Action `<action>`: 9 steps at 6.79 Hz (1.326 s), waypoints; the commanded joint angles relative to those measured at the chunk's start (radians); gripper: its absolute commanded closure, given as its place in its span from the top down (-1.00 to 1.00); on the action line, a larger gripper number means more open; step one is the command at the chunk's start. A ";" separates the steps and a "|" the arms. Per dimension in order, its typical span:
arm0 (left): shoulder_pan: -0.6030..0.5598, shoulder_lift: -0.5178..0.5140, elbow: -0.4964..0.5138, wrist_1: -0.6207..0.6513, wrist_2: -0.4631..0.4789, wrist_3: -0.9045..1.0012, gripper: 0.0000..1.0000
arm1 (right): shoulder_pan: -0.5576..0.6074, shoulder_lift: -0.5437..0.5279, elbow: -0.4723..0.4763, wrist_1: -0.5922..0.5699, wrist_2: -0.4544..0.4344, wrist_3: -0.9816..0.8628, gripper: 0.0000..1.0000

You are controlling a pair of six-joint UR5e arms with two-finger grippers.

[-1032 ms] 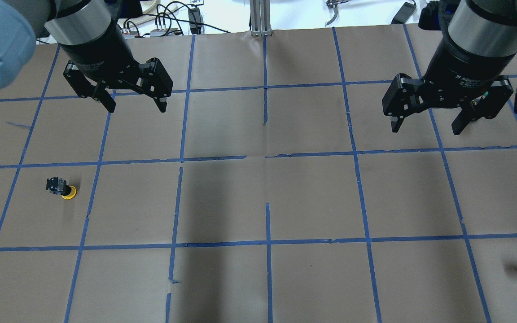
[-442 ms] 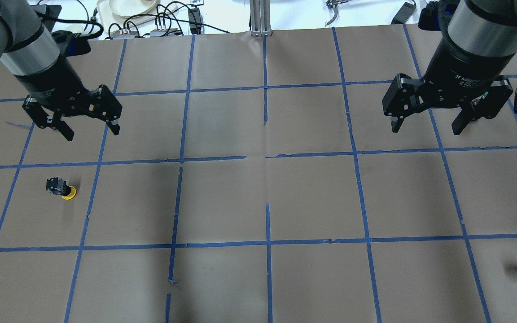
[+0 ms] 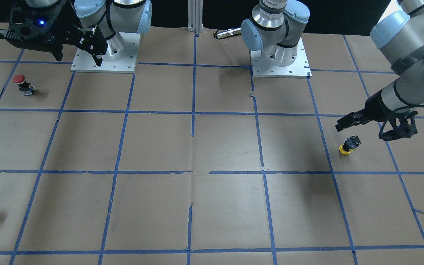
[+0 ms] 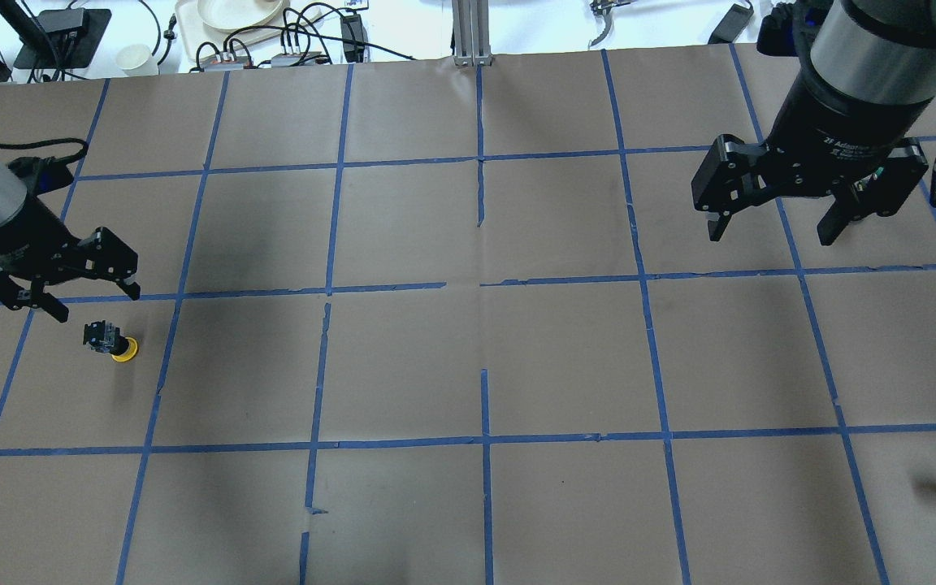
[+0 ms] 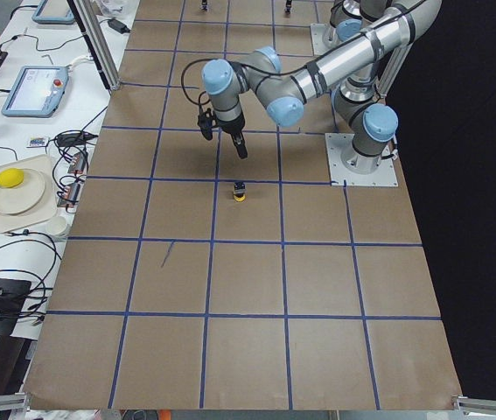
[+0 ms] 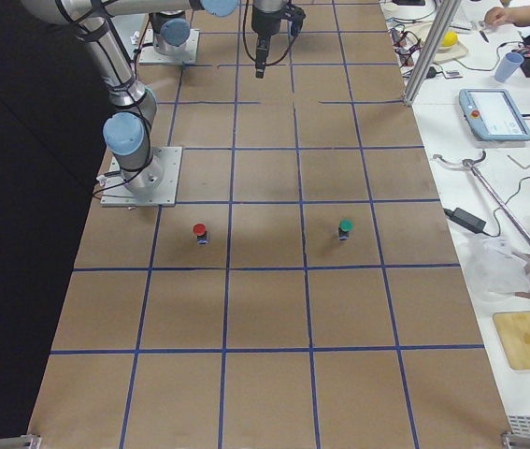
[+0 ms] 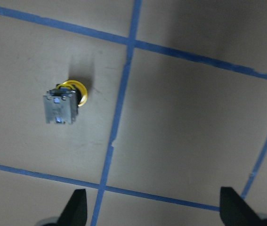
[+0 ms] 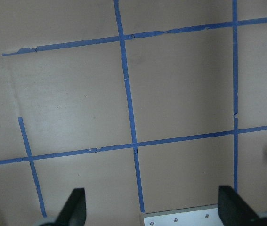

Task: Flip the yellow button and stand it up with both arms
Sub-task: 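Close the left gripper on the yellow button's body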

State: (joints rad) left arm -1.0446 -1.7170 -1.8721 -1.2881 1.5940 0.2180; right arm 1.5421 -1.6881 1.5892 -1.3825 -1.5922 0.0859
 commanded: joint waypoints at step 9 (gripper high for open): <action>0.073 -0.118 -0.044 0.110 -0.014 0.228 -0.70 | -0.010 0.004 0.000 0.003 -0.012 0.017 1.00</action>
State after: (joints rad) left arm -0.9769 -1.8364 -1.9381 -1.1297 1.5928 0.3682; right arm 1.5353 -1.6855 1.5892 -1.3808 -1.6036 0.1006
